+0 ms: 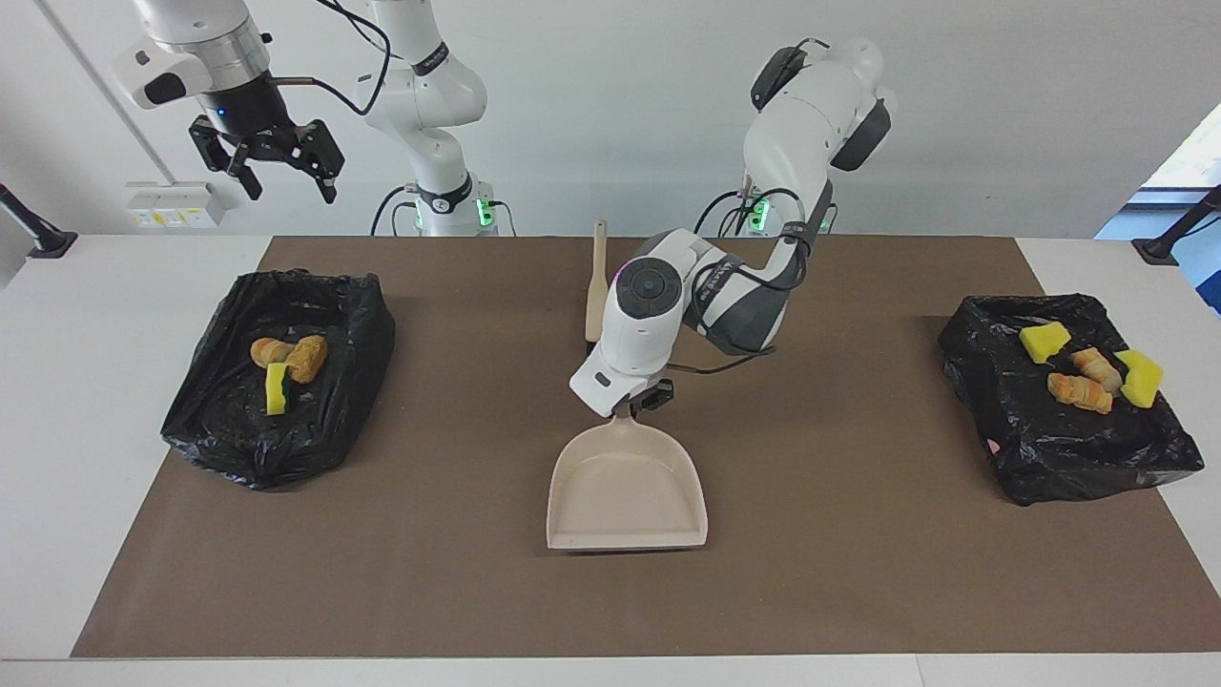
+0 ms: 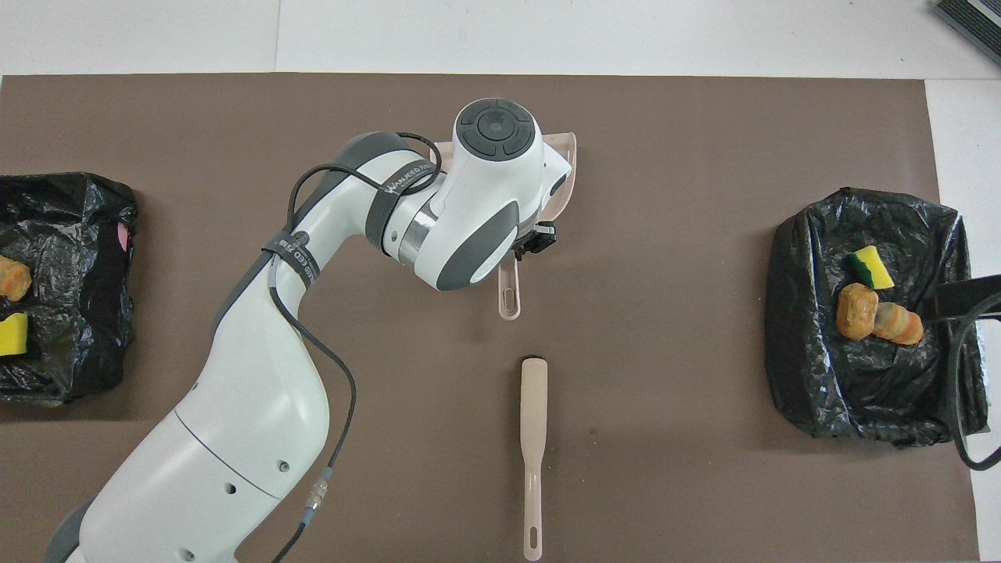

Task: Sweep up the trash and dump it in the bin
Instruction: 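Lower the dustpan onto the table and release it with the left gripper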

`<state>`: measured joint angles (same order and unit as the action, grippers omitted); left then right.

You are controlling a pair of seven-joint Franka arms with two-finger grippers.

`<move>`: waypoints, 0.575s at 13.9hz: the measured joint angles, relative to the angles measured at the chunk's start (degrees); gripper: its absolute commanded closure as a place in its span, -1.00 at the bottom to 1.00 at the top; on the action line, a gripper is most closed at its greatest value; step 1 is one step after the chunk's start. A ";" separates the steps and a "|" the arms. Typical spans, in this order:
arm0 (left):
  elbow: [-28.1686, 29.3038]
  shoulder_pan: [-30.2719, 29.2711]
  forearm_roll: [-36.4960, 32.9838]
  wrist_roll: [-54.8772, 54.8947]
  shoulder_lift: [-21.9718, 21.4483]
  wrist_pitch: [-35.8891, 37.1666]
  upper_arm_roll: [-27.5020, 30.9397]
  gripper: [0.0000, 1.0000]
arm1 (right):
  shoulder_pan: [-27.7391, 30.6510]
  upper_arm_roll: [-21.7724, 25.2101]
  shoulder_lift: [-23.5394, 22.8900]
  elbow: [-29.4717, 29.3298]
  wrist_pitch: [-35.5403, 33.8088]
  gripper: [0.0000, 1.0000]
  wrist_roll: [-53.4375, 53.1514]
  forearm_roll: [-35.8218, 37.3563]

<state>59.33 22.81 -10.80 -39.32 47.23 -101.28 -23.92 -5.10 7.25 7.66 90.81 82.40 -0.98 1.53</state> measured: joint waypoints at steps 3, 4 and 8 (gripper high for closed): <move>0.08 0.04 0.00 0.04 -0.01 0.00 -0.32 0.76 | -0.02 -0.03 0.00 0.00 0.00 -1.00 0.53 0.00; 0.39 0.05 0.00 0.04 -0.03 0.00 -0.65 0.75 | -0.02 -0.05 0.00 0.00 0.00 -1.00 0.54 0.00; 1.40 0.03 -0.01 0.04 -0.13 -1.41 -0.90 0.31 | -0.03 -0.06 0.00 0.00 0.00 -1.00 0.56 0.00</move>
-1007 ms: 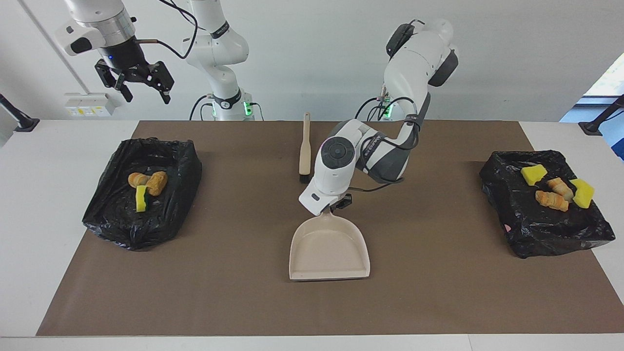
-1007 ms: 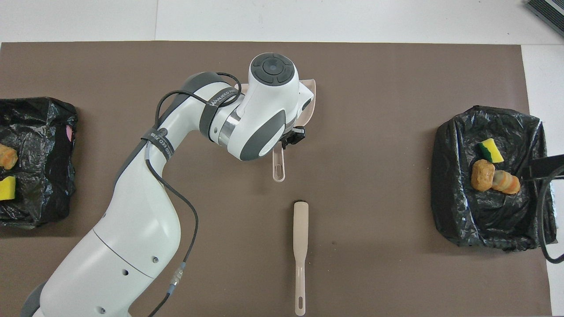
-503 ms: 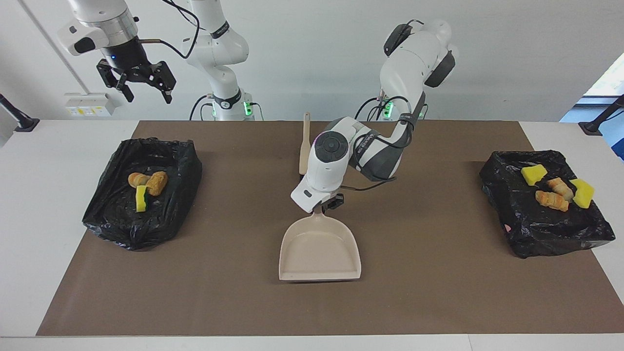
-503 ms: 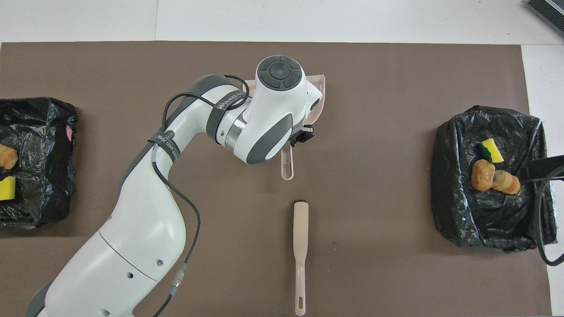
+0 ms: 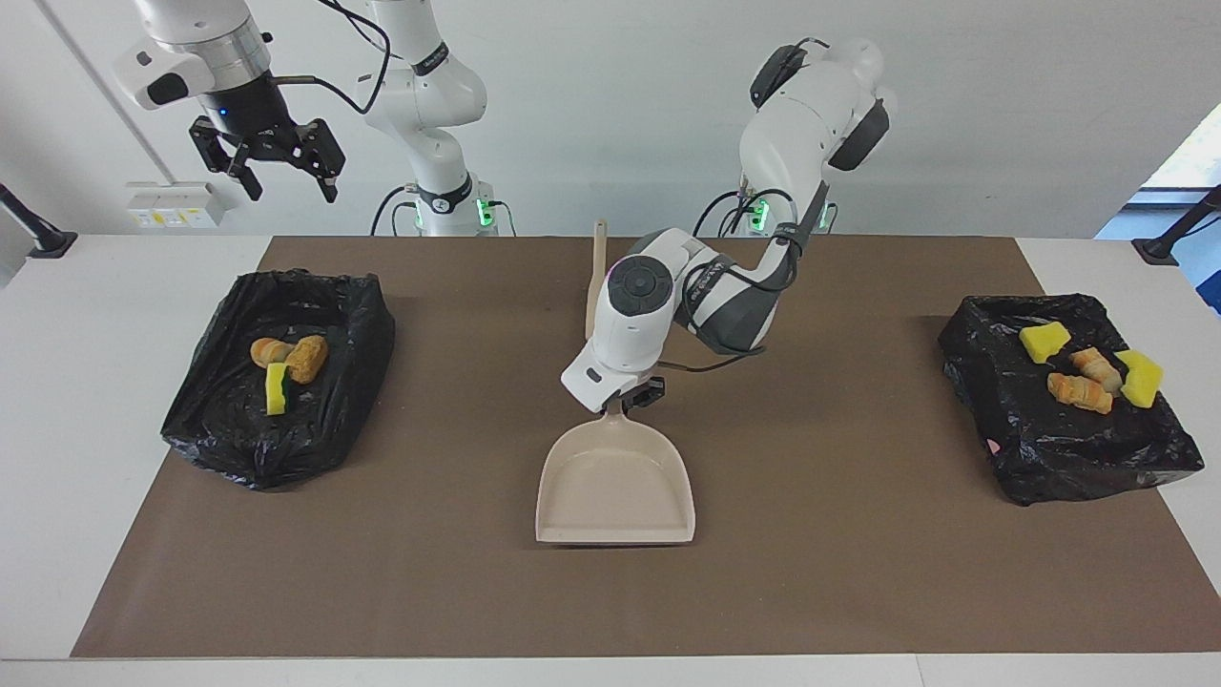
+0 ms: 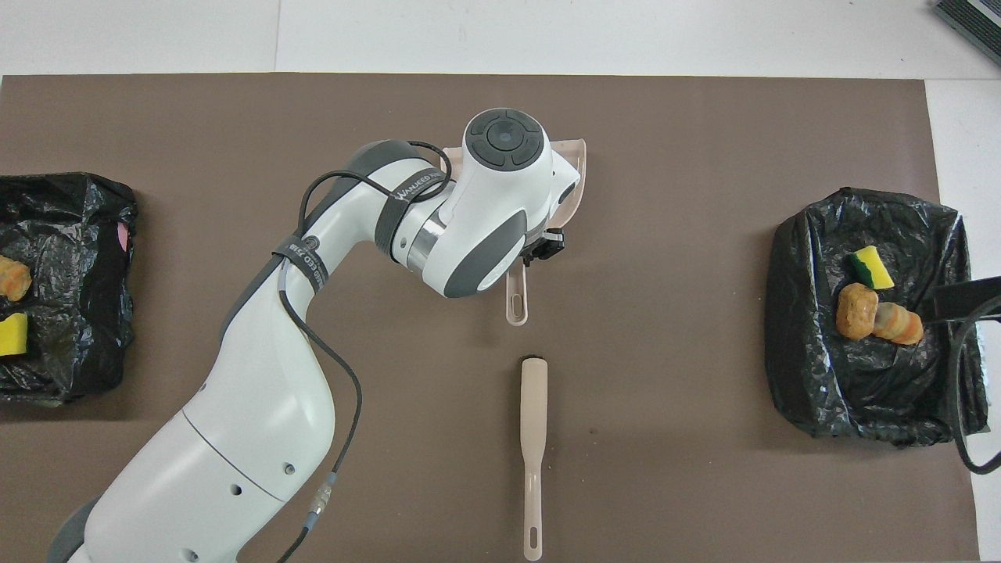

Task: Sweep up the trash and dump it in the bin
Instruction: 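Lower the dustpan onto the table and release it with the left gripper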

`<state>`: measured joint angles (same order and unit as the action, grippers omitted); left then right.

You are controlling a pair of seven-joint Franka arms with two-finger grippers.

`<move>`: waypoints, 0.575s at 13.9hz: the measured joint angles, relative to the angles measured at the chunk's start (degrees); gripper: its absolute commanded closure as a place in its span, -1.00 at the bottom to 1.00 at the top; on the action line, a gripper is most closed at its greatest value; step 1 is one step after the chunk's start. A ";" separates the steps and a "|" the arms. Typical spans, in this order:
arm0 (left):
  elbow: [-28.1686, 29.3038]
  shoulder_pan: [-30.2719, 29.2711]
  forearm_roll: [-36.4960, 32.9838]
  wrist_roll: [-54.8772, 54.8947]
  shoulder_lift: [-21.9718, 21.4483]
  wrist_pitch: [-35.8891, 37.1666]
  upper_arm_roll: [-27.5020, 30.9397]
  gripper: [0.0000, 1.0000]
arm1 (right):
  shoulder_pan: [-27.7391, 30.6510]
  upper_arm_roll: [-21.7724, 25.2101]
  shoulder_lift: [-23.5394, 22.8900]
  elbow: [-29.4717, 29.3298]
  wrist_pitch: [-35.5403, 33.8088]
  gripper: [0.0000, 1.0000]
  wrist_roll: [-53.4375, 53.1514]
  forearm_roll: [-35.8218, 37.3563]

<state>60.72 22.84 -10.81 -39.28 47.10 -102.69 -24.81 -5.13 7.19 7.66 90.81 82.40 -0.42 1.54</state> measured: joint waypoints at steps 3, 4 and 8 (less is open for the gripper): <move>0.81 -0.17 -0.03 0.00 -0.29 -0.07 0.13 -0.03 | 0.00 0.00 0.00 0.00 0.00 -1.00 0.01 0.00; 1.00 -0.23 -0.06 0.00 -0.38 -0.08 0.13 -0.32 | 0.00 0.00 0.00 0.00 0.00 -1.00 0.01 0.00; 1.24 -0.57 -0.15 0.34 -1.19 -0.04 0.26 -1.00 | 0.00 0.00 0.00 0.00 0.00 -1.00 0.01 0.00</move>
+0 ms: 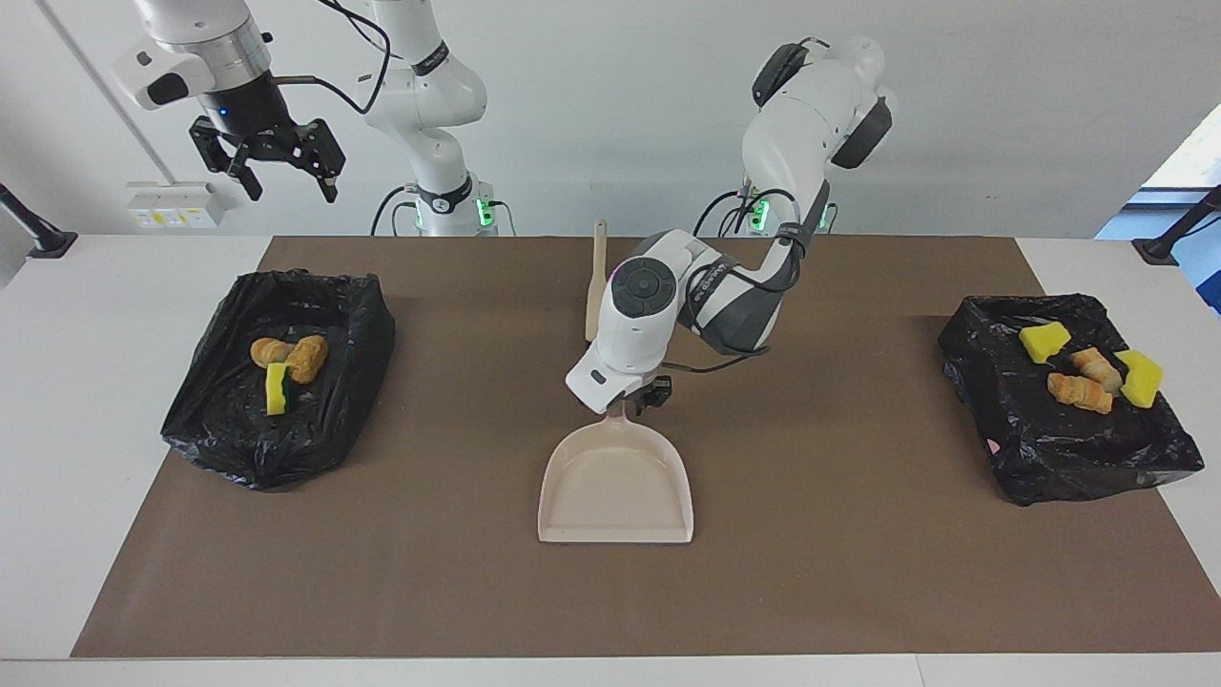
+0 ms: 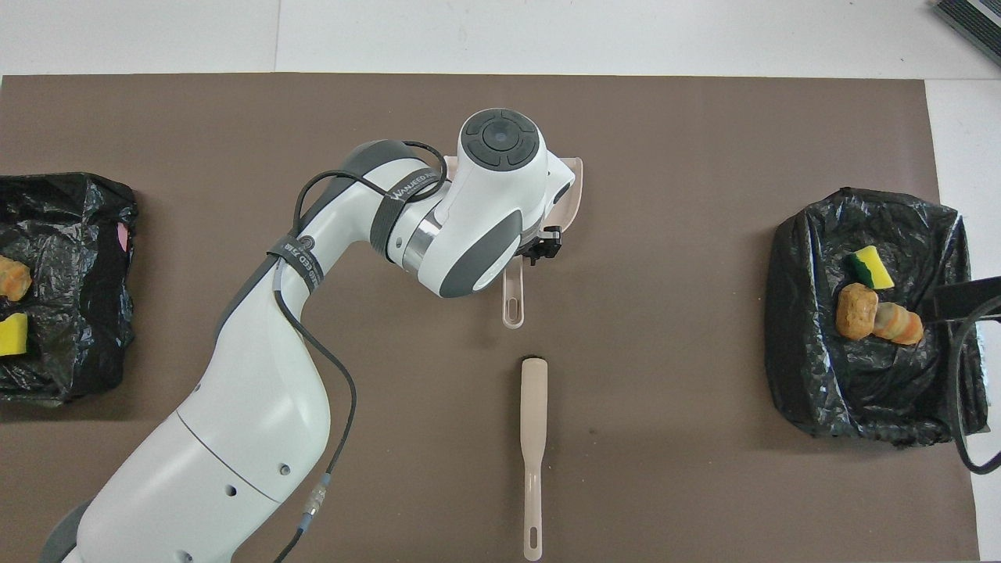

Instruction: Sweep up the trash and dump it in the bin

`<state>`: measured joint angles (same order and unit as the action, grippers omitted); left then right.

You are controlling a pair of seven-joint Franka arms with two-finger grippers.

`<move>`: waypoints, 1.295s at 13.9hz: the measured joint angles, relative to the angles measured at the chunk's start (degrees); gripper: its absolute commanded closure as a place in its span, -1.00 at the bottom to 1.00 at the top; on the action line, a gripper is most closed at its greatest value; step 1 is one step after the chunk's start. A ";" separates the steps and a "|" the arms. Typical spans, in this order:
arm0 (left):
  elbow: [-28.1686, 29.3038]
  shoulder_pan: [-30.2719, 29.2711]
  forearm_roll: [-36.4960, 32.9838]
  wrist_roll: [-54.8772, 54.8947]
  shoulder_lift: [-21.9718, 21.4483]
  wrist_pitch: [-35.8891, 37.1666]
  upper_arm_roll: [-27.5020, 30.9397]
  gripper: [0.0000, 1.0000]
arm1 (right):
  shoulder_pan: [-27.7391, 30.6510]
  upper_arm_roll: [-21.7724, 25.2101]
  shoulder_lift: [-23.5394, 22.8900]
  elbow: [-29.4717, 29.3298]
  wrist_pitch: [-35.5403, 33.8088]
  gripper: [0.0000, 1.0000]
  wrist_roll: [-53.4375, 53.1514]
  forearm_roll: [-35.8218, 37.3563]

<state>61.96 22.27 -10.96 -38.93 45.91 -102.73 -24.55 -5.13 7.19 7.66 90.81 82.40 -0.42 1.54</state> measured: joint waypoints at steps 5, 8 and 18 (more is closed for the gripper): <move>11.68 -0.49 -0.01 11.25 -15.47 1.14 7.68 -1.00 | 0.00 0.00 0.00 0.00 0.03 -1.00 0.00 0.05; 20.02 -1.40 0.50 18.28 -26.02 1.27 14.22 -1.00 | -0.01 -0.04 0.00 0.00 0.03 -1.00 1.34 0.06; 29.81 -8.04 8.02 40.87 -48.66 13.90 28.07 -1.00 | -0.01 -0.04 0.00 0.00 0.03 -1.00 2.80 0.06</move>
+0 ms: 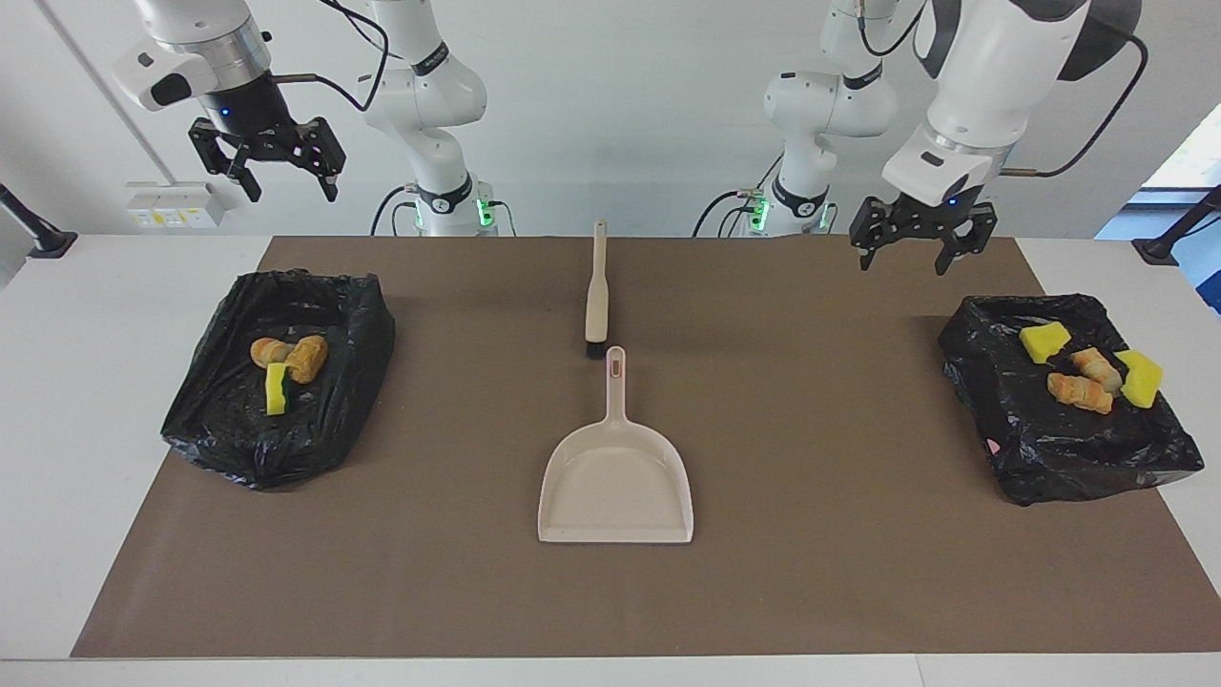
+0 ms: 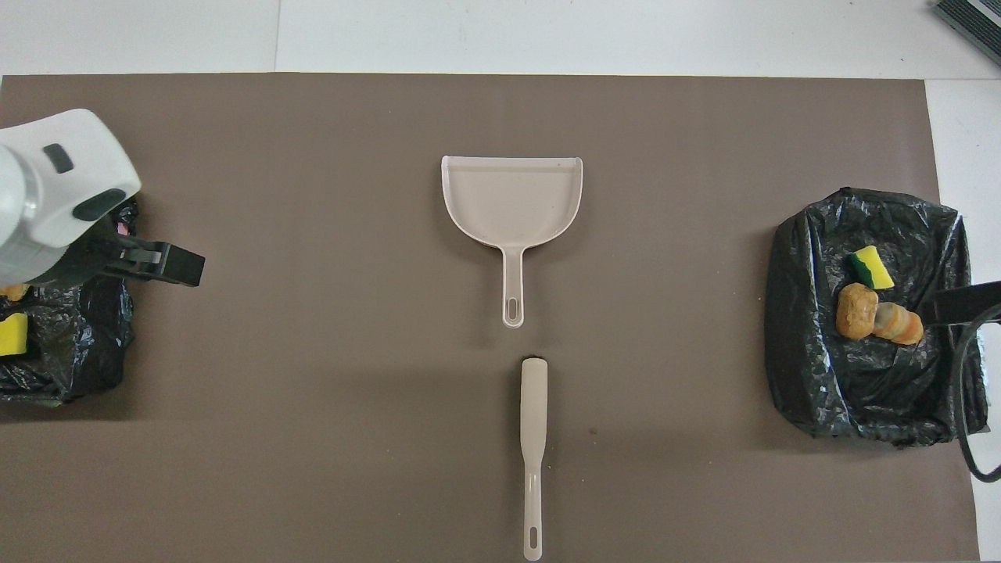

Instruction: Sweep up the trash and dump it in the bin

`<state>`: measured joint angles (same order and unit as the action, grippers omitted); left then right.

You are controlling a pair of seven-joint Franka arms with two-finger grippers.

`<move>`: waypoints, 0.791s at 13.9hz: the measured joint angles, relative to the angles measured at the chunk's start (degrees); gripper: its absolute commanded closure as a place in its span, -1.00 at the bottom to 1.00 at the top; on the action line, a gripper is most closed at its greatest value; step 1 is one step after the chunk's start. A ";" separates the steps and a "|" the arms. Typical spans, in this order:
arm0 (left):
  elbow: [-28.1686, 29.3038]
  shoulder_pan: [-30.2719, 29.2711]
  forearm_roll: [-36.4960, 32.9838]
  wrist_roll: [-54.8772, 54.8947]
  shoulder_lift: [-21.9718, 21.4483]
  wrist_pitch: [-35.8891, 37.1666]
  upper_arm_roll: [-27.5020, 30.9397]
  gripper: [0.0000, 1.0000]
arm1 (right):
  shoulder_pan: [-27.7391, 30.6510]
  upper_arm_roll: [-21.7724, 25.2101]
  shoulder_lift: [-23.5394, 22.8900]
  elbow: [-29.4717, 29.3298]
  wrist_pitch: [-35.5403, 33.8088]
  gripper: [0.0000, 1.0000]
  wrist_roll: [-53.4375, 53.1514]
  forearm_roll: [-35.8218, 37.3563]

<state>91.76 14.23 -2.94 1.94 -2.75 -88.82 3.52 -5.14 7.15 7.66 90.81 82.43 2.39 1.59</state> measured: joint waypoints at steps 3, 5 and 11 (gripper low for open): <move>-0.69 -2.71 0.31 2.16 -2.55 3.04 0.66 -1.00 | 0.00 0.00 0.00 0.00 0.00 -1.00 0.00 0.00; -2.58 -3.51 0.63 2.44 -2.78 4.37 0.75 -1.00 | 0.00 0.00 0.00 0.00 0.00 -1.00 0.00 0.00; -9.93 -6.64 2.60 2.79 0.96 9.99 -0.27 -1.00 | 0.00 0.00 0.00 0.00 0.00 -1.00 0.00 0.00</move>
<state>81.83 7.59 -0.35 4.73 -1.79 -78.83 3.25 -5.14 7.15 7.66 90.81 82.43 2.39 1.60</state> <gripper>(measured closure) 0.000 0.000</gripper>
